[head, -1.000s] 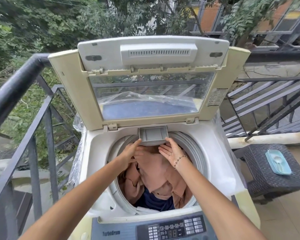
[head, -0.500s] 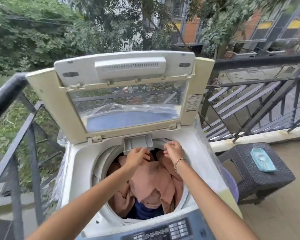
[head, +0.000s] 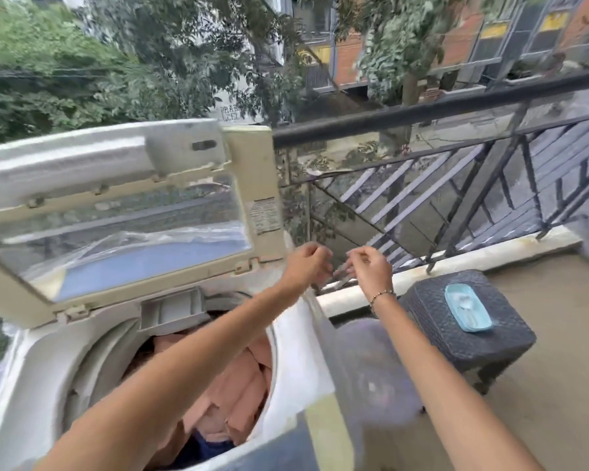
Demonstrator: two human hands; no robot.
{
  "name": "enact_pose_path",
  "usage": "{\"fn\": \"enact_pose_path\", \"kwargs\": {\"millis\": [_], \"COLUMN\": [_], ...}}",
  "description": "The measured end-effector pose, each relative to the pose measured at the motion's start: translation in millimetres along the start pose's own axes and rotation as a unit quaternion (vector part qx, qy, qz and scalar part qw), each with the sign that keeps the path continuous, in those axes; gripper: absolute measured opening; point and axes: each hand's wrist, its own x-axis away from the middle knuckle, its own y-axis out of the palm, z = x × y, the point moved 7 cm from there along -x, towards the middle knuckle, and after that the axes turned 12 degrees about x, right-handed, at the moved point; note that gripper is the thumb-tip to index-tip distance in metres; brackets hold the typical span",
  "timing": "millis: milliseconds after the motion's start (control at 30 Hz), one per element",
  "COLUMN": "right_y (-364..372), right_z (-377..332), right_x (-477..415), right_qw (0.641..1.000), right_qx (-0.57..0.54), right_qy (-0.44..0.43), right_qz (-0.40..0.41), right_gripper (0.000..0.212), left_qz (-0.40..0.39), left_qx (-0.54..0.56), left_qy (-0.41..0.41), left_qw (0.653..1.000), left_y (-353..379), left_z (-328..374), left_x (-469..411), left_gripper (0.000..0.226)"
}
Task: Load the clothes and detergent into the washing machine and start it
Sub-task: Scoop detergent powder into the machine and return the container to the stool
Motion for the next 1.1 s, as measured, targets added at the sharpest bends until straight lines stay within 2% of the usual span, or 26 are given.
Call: {"fn": "enact_pose_path", "kwargs": {"millis": [200, 333, 467, 567, 633, 700, 833, 967, 1100], "right_y": [-94, -134, -163, -184, -193, -195, -197, -189, -179], "right_z": [115, 191, 268, 309, 341, 371, 421, 453, 467], "right_x": [-85, -125, -161, -176, -189, -196, -205, -208, -217], "right_qw": [0.996, 0.991, 0.984, 0.977, 0.971, 0.963, 0.953, 0.943, 0.936], "right_qx": [-0.010, 0.008, 0.044, 0.087, 0.126, 0.164, 0.207, 0.243, 0.269], "right_qy": [0.083, 0.137, 0.170, 0.193, 0.200, 0.212, 0.223, 0.223, 0.220], "right_qz": [0.010, 0.004, 0.006, 0.024, 0.030, 0.017, -0.002, -0.043, -0.059], "right_gripper": [0.026, 0.009, 0.017, 0.014, 0.018, 0.027, 0.029, 0.029, 0.031], "left_qz": [0.021, 0.017, 0.023, 0.028, 0.026, 0.018, 0.007, -0.048, -0.123], "left_qx": [-0.033, -0.047, -0.062, -0.086, -0.085, -0.076, -0.081, -0.111, -0.146], "left_qy": [-0.046, -0.105, -0.152, -0.166, -0.181, -0.213, -0.254, -0.287, -0.315], "left_qw": [0.998, 0.993, 0.986, 0.982, 0.980, 0.974, 0.964, 0.950, 0.930], "left_y": [141, 213, 277, 312, 333, 351, 381, 406, 429], "left_z": [-28, -74, -132, -163, -187, -212, -261, -293, -314], "left_x": [-69, -106, -141, -159, -173, -182, -199, -201, -198], "left_gripper": [0.017, 0.016, 0.016, 0.014, 0.016, 0.019, 0.028, 0.015, 0.030]}}
